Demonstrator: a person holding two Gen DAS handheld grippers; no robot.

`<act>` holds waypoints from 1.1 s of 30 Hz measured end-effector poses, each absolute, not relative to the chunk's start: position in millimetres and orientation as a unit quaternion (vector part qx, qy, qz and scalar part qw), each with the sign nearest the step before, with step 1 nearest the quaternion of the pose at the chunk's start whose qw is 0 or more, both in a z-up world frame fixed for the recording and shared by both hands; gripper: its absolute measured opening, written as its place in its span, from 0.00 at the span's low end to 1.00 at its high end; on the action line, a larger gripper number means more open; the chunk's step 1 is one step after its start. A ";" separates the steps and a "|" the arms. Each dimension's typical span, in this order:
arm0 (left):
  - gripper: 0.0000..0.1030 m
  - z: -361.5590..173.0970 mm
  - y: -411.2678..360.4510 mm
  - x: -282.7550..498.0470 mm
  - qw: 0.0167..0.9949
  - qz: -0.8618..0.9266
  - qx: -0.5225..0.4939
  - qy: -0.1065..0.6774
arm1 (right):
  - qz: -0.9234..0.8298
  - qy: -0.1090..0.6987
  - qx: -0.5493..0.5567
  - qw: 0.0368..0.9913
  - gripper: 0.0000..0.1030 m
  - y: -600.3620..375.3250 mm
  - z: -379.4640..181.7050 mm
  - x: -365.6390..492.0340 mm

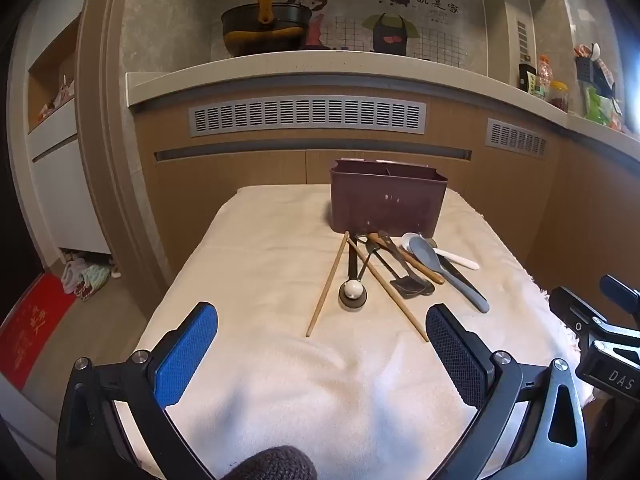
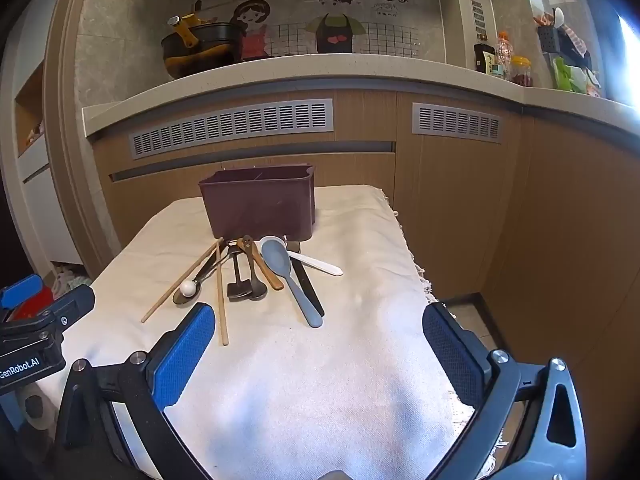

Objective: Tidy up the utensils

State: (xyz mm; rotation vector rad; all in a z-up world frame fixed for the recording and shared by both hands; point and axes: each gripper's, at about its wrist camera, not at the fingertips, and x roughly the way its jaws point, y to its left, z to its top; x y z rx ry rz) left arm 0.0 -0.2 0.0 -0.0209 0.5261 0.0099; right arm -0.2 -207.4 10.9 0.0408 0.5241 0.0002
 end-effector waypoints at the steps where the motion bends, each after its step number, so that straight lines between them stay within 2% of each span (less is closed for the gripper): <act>1: 1.00 -0.2 -0.2 0.1 0.965 0.005 -0.010 0.261 | 0.002 0.260 0.023 0.965 1.00 -207.7 11.3 -0.2; 33: 1.00 -12.2 -7.0 3.5 0.960 0.003 0.004 0.279 | 0.001 0.265 0.021 0.964 1.00 -209.4 5.9 2.6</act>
